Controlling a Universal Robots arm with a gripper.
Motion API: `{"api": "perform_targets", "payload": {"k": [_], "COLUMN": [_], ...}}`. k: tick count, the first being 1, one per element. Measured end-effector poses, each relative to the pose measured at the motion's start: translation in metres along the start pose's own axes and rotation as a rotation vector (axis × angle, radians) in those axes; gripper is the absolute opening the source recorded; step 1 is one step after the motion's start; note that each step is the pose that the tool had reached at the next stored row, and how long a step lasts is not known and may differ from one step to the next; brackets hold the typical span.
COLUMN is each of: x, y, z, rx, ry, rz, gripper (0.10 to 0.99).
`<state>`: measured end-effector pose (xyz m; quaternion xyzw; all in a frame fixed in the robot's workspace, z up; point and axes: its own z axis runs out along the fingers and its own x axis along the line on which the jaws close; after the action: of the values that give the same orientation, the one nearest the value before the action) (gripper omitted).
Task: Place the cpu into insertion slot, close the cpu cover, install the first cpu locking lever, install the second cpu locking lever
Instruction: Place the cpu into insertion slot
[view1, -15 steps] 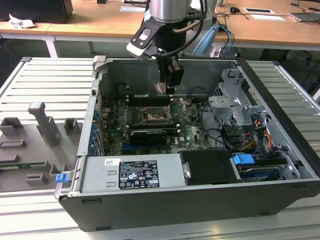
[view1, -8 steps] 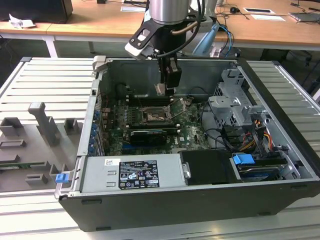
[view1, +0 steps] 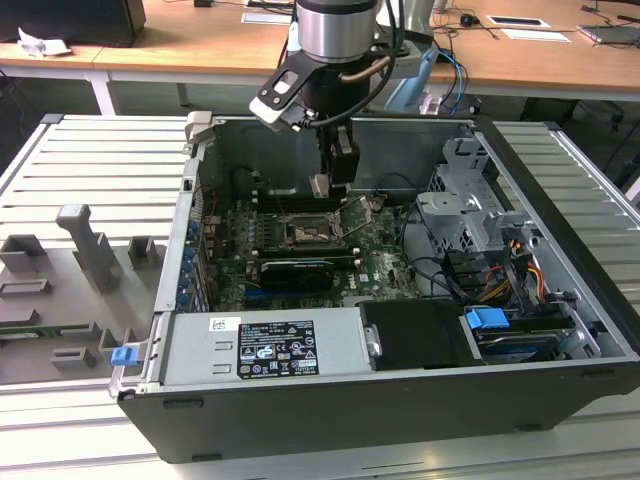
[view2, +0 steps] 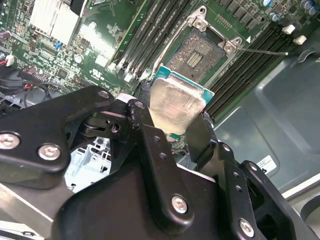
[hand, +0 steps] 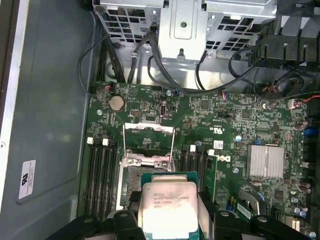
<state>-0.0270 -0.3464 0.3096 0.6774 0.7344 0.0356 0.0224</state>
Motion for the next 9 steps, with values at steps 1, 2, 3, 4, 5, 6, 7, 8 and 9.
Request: {"api": "perform_targets", "payload": {"k": [1, 2, 3, 4, 5, 6, 7, 8, 9], "x": [0.0000, 0.0000, -0.0001, -0.0001, -0.0001, -0.0001, -0.0002, -0.0002, -0.0002], "y": [-0.0001, -0.0002, -0.0003, -0.0005, -0.0006, -0.0008, -0.0008, -0.0009, -0.0011], "z": [0.0008, 0.0018, 0.0034, 0.0055, 0.0074, 0.0090, 0.0100, 0.0111, 0.0127], "rx": [0.000, 0.000, -0.001, -0.001, -0.001, -0.001, -0.001, -0.001, -0.001], "ry": [-0.0001, -0.0001, -0.0001, -0.0001, 0.0000, 0.0000, -0.0001, -0.0001, 0.0000], "rz": [0.000, 0.000, 0.000, 0.000, 0.000, 0.000, 0.000, 0.000, 0.000], "gripper": [0.529, 0.529, 0.529, 0.529, 0.529, 0.529, 0.529, 0.529, 0.529]}}
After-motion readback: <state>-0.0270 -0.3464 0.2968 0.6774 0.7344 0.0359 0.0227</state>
